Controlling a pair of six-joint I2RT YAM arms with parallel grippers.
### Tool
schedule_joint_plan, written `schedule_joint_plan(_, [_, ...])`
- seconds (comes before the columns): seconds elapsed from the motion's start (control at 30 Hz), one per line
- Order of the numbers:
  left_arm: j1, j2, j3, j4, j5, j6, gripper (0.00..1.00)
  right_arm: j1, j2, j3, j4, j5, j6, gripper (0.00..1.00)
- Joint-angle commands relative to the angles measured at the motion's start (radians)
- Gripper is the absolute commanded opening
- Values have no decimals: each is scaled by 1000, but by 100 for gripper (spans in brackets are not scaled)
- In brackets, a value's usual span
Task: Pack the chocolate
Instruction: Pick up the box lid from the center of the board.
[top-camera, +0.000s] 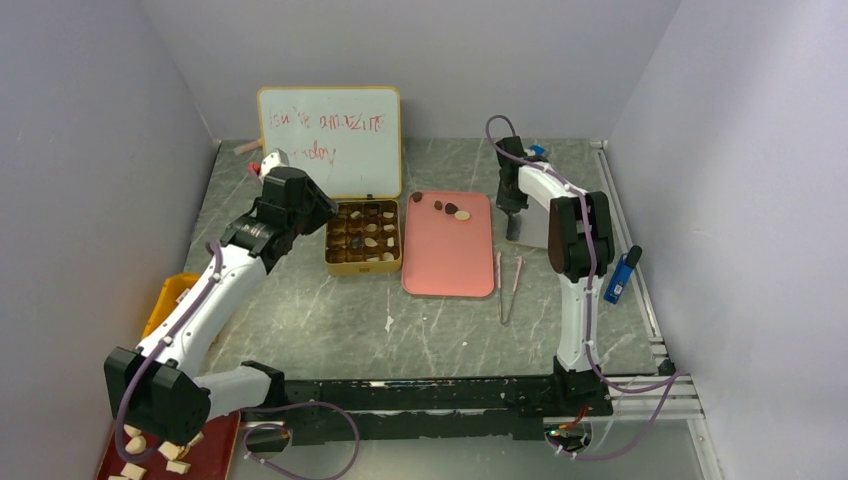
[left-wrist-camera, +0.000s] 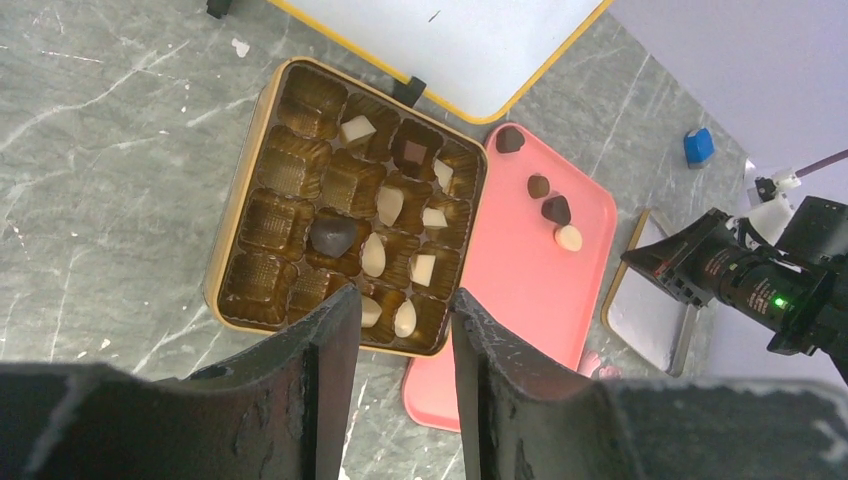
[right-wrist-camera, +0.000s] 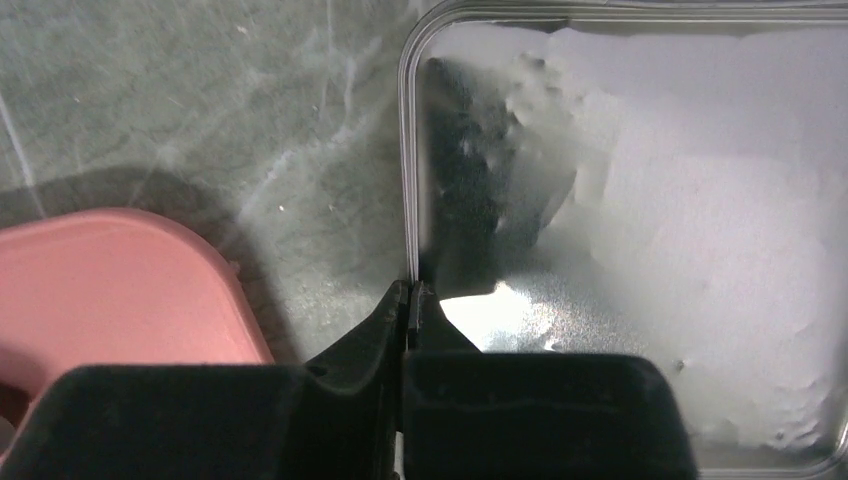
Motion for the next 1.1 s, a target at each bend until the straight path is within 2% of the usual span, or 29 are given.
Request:
schedule_joint_plan(0.0, [-4, -54, -4, 15, 0, -10, 44, -10, -77, -63, -24, -9, -6, 0])
schedule_joint_plan(0.23, [-3, -86, -26, 8, 30, -33, 46, -5, -242, -141, -6, -103, -23, 0])
schedule_joint_plan(0.43, [-1, -84, -21, 37, 87, -41, 48, -6, -417, -181, 23, -254, -45, 0])
schedule_joint_plan(0.7, [11, -55, -62, 152, 221, -88, 49, -7, -638, -261, 143, -632, 45, 0])
schedule_joint_plan(0.9, [27, -38, -111, 302, 339, -142, 53, -9, -779, -421, 467, -950, 292, 0])
schedule_joint_plan(1.0, [39, -26, -139, 412, 403, -176, 55, -10, -822, -530, 751, -1094, 512, 0])
schedule_joint_plan(1.07, [46, -16, -166, 494, 439, -202, 57, -10, -832, -615, 978, -1161, 733, 0])
